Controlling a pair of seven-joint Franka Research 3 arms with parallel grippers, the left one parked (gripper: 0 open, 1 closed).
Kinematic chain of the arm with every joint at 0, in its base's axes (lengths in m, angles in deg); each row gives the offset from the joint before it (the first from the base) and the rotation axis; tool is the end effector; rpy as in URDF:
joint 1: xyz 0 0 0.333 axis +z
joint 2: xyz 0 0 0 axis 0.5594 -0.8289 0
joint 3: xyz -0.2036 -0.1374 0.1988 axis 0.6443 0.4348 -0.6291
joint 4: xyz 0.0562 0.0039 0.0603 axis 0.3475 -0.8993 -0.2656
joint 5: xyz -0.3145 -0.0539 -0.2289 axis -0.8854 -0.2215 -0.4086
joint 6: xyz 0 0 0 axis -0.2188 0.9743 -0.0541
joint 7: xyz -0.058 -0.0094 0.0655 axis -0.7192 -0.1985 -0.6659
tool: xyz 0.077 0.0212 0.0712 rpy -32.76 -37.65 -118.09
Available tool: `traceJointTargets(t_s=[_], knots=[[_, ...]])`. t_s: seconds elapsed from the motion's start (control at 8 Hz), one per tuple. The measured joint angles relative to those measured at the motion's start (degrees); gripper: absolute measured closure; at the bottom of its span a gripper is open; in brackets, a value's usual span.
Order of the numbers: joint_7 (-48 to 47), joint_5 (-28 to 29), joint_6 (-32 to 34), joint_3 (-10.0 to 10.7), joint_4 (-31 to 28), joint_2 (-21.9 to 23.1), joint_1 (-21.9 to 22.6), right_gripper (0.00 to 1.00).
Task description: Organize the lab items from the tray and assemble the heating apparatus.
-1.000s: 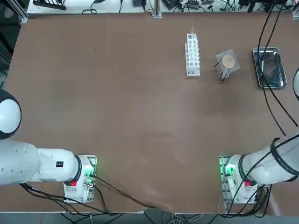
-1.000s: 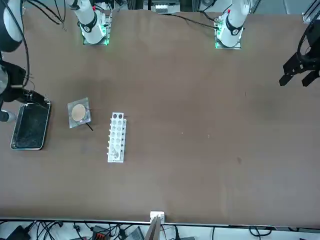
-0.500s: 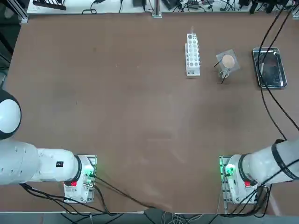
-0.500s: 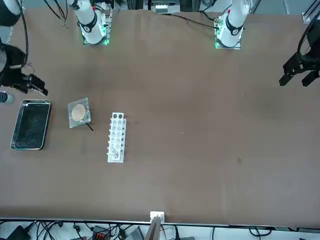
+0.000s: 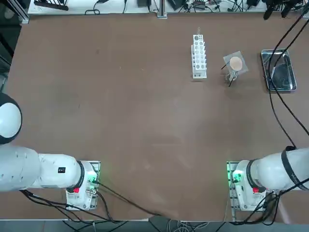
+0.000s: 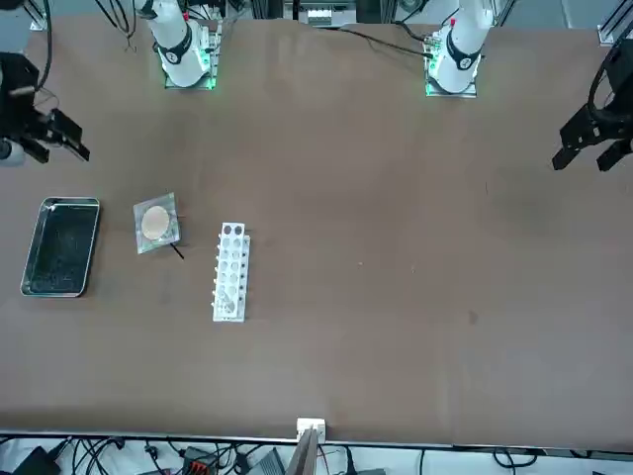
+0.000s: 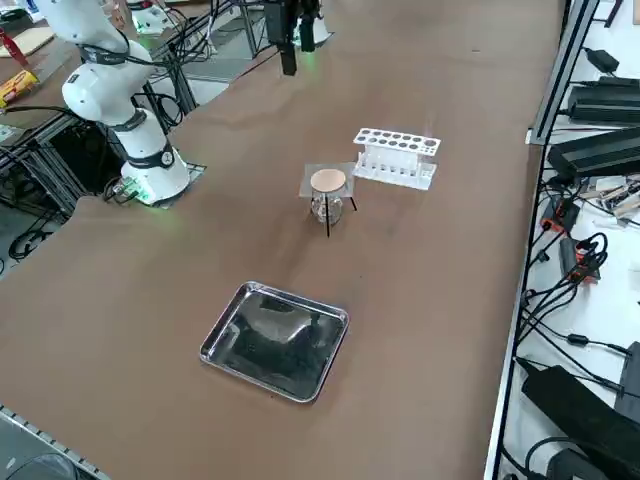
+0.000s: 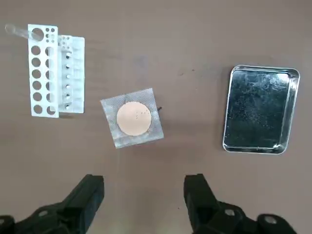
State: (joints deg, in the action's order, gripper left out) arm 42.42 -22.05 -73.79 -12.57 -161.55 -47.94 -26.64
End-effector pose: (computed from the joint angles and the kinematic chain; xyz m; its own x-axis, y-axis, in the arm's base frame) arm 0.5386 -0.0054 0.6085 0.9981 0.0566 -0.0227 0.0571 -0.9981 0.0223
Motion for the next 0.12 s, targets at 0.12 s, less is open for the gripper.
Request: traceJointTargets(t_s=[0.12], knots=[[0.0,0.32,-0.01,-0.57,0.13,-0.08,0.18,0.0]])
